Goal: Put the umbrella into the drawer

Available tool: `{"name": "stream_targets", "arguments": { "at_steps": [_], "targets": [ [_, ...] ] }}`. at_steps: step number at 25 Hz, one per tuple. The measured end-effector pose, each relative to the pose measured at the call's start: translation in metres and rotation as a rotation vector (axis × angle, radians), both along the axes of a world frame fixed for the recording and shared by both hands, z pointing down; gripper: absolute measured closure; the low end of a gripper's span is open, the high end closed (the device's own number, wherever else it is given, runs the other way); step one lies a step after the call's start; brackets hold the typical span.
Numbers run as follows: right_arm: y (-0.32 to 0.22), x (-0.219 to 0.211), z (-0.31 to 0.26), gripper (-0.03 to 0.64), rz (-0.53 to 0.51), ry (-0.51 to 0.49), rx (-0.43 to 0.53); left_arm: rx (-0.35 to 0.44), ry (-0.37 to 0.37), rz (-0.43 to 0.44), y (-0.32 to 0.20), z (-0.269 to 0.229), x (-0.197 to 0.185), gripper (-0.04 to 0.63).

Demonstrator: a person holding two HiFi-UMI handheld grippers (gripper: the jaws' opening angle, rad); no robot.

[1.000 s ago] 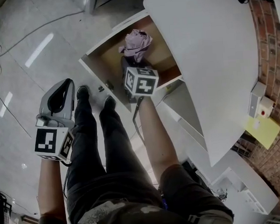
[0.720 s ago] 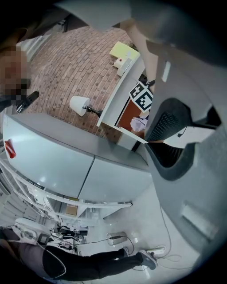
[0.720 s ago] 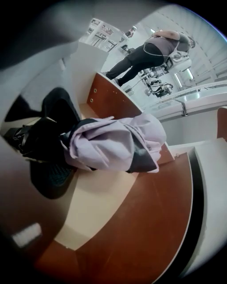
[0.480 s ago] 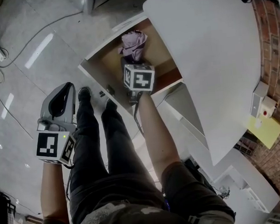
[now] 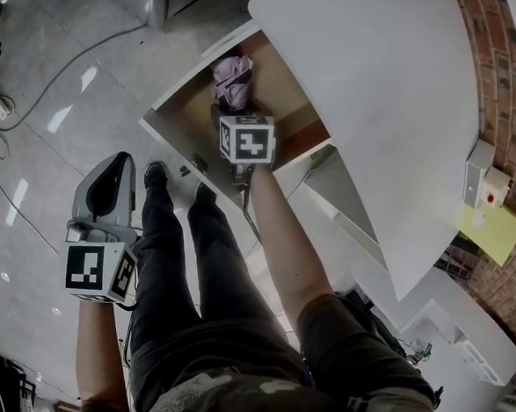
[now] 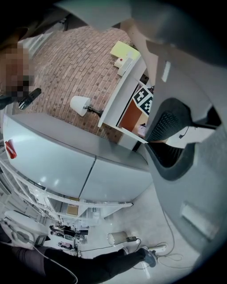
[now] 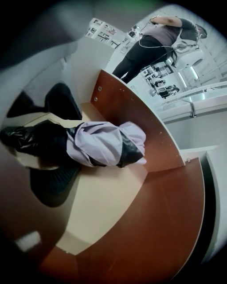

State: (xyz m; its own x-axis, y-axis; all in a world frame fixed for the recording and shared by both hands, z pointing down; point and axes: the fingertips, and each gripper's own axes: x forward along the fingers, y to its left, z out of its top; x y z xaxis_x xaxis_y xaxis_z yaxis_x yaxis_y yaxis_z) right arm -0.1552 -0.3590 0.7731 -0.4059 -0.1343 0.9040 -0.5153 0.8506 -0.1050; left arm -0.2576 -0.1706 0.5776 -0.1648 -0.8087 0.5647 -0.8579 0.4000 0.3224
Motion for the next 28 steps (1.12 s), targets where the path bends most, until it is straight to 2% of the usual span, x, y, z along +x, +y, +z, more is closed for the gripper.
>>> {"name": "stream_targets", "arguments": {
  "at_steps": [6, 12, 17, 21, 24, 28],
  "targets": [
    [0.003, 0.004, -0.029, 0.276, -0.005, -0.059, 0.021, 0.051, -0.047, -0.006, -0.004, -0.02, 0.003, 0.572],
    [0.016, 0.008, -0.084, 0.276, 0.014, -0.189, -0.021, 0.071, -0.073, -0.019, -0.001, -0.043, 0.018, 0.571],
    [0.031, 0.016, -0.135, 0.276, -0.04, -0.29, -0.034, 0.118, -0.163, -0.065, 0.003, -0.081, 0.036, 0.571],
    [0.046, 0.026, -0.185, 0.276, -0.08, -0.381, -0.038, 0.145, -0.21, -0.107, 0.016, -0.113, 0.056, 0.571],
    [0.057, 0.035, -0.23, 0.276, -0.104, -0.453, -0.035, 0.165, -0.22, -0.137, 0.028, -0.14, 0.068, 0.572],
    [0.05, 0.046, -0.295, 0.276, -0.123, -0.539, 0.028, 0.199, -0.257, -0.148, 0.031, -0.179, 0.075, 0.571]
  ]
}}
